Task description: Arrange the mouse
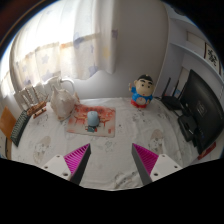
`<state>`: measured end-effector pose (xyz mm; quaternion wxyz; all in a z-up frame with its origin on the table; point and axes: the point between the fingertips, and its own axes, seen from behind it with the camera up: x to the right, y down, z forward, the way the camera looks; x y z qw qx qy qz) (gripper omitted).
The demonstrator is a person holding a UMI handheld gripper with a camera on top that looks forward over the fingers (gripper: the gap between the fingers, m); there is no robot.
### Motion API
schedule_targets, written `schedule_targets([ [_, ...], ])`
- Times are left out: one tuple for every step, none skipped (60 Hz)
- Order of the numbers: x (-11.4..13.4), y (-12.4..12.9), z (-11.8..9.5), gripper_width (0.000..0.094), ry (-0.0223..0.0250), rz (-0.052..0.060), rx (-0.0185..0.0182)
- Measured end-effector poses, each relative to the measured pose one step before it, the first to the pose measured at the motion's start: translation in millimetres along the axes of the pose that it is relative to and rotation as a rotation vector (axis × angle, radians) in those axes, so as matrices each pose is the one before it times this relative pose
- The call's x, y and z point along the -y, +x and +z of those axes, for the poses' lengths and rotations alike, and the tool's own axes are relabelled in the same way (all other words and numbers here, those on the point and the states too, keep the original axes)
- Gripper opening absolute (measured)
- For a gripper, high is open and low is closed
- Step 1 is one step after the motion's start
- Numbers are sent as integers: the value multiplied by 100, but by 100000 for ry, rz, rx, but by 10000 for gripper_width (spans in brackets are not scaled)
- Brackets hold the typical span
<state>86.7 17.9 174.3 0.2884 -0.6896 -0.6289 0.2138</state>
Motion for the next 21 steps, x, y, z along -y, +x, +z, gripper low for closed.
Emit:
schedule_targets([
  [-302,352,-564,849,-2,306,-73],
  [-248,350,-506,849,208,156,-91],
  [-186,306,-462,851,383,-79,121],
  [-145,283,-419,850,444,-223,218],
  [-93,250,-398,848,545,-267,348],
  [-92,200,-333,847,544,-284,458],
  [-131,195,-340,849,396,-328,611],
  [-138,164,-290,848,358,-241,595],
  [-129,151,-300,850,341,-267,525],
  [-120,151,-302,848,404,-350,348],
  [-162,112,-222,850,647,-477,216],
  [-91,220,-280,851,546,-396,20],
  [-93,220,-241,850,426,-246,78],
  [-73,198,-168,849,218,-67,46],
  [-193,185,-245,849,241,-111,38],
  [-172,137,-224,847,134,-62,46],
  [-177,107,-199,848,110,74,225],
  [-220,87,-203,847,21,160,425],
  [-239,10,-171,847,-140,292,596],
  [-241,-14,-181,849,-225,404,702],
  [-254,-45,-184,848,-186,392,781],
])
